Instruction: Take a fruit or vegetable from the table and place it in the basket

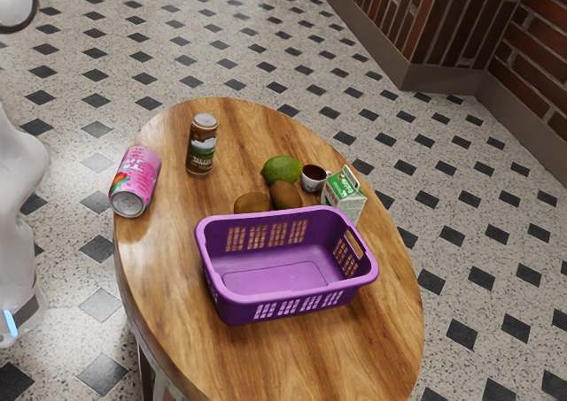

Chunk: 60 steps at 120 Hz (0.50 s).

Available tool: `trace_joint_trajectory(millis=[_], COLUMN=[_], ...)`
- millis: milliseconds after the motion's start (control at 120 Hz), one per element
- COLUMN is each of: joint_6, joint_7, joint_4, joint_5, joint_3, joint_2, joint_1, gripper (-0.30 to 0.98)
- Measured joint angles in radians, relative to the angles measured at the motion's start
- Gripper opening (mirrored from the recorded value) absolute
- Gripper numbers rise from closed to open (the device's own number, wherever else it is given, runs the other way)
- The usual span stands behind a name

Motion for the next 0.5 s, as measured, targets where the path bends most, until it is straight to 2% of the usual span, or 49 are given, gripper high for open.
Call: trace_joint_trajectory(millis=[117, 308, 358, 458, 475, 500], joint_6=[-0.140, -0.361, -0.373, -0.358, -0.356, -0.354], joint_7=[0.032, 0.081, 0.091, 0.111, 0.114, 0.120], joint_4=[0.087, 0.044, 0.044, 0.004, 0.002, -0.004], joint_5=[0.011, 0.044, 0.033, 0.004, -0.003, -0.019], joint_3=[-0.022, -0.068, -0.126, -0.172, -0.200, -0.409], joint_2=[0.045, 0.140, 0.173, 0.197, 0.198, 0.197], joint_1=[-0.008, -0.006, 0.011, -0.054, -0.036, 0.170], gripper=[0.67, 0.67, 0.67, 0.67, 0.67, 0.67])
